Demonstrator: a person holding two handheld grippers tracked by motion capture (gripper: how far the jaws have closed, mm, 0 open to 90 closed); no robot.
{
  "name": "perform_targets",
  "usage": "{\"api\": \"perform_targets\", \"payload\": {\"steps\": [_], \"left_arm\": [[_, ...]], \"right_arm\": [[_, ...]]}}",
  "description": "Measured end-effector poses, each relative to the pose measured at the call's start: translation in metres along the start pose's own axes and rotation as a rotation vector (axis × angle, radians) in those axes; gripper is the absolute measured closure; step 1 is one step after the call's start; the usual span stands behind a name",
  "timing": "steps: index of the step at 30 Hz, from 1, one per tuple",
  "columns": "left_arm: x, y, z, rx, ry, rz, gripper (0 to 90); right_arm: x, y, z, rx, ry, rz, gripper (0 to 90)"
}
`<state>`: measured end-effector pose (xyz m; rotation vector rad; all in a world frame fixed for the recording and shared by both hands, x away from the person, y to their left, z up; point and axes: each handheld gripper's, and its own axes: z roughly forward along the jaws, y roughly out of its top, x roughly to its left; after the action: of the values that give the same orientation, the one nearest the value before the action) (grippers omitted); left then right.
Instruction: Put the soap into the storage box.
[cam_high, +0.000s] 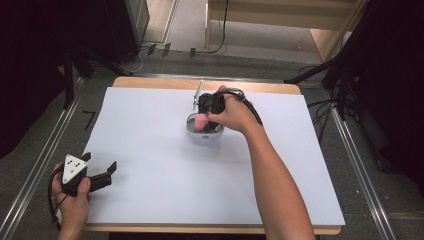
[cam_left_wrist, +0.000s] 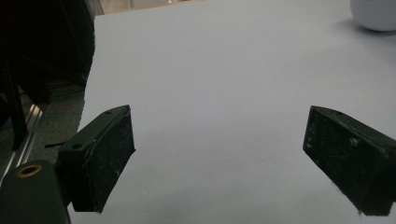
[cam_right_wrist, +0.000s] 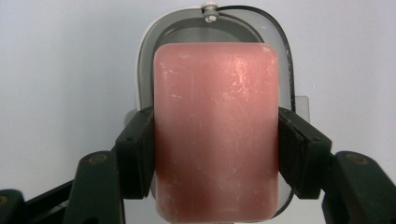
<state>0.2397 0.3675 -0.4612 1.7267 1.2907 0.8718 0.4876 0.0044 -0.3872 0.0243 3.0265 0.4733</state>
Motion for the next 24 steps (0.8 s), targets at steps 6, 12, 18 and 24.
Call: {"api": "perform_targets", "payload": {"steps": [6, 12, 18, 24], "left_arm": [[0.0, 0.0, 0.0, -0.002, 0.001, -0.006, 9.4], [0.0, 0.0, 0.0, -0.004, -0.002, -0.006, 9.4], [0.0, 0.0, 0.0, 0.0, -0.001, -0.006, 9.4], [0.0, 0.0, 0.001, 0.005, 0.002, 0.001, 9.4]], "right_arm": [[0.0, 0.001, 0.002, 0.001, 0.008, 0.018, 38.5], [0.001, -0.001, -0.006, -0.055, -0.004, 0.041, 35.8], [0.005, -0.008, -0.015, -0.063, -0.016, 0.077, 33.7], [0.015, -0.024, -0.021, -0.11, -0.035, 0.15, 28.0]]}}
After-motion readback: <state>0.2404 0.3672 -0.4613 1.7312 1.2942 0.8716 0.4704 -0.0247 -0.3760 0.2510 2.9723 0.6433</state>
